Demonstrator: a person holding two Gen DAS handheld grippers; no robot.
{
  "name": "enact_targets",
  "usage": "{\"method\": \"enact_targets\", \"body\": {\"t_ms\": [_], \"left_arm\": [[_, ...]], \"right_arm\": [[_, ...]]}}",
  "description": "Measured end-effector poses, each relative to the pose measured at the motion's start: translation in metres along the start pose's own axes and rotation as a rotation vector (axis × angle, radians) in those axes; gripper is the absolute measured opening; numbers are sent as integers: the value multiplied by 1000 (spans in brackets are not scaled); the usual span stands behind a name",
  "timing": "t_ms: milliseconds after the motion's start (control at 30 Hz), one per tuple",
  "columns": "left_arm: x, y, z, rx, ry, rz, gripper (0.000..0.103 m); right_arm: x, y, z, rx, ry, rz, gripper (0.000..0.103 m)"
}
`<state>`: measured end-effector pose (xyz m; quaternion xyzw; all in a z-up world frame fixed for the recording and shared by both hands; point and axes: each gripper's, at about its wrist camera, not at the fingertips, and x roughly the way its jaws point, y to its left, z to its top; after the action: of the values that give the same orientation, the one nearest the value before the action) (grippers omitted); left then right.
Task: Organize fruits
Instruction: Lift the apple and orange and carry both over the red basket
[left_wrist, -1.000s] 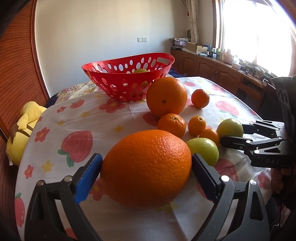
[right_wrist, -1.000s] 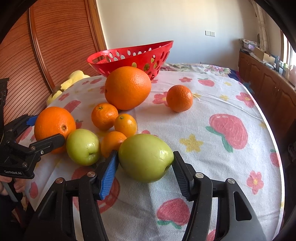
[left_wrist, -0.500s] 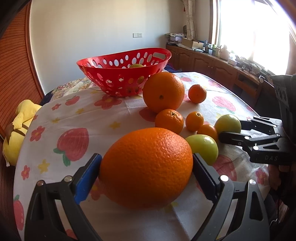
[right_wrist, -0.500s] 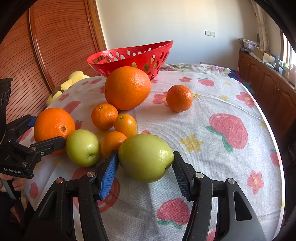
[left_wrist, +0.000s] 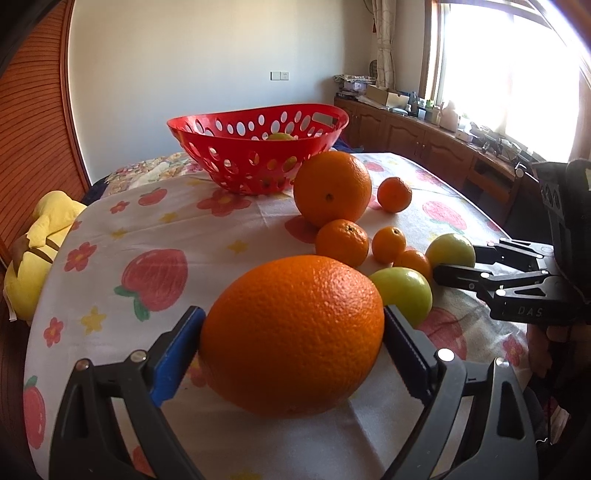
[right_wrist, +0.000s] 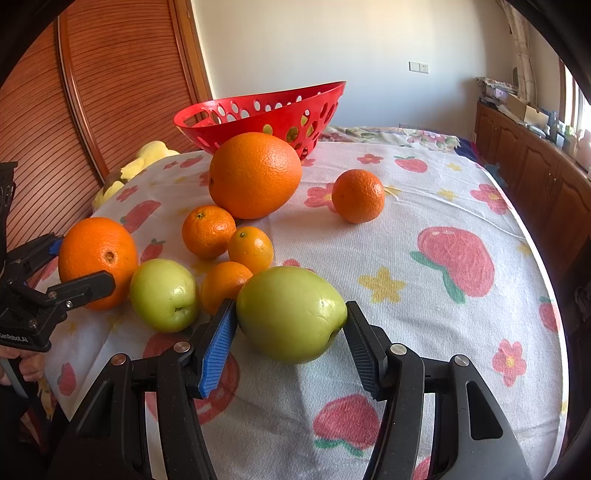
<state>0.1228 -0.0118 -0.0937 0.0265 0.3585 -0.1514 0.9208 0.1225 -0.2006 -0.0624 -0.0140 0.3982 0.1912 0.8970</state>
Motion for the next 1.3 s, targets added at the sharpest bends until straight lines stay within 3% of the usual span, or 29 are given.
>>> {"method": "enact_targets", "body": {"t_ms": [767,1300], "left_arm": [[-37,12,43,-2,-112,6,93],[-35,30,121,28,-182,30,93]], "right_arm": [[-13,1,11,-22,-33,-10,60],[-38,8,106,-144,-152,28,60]]}}
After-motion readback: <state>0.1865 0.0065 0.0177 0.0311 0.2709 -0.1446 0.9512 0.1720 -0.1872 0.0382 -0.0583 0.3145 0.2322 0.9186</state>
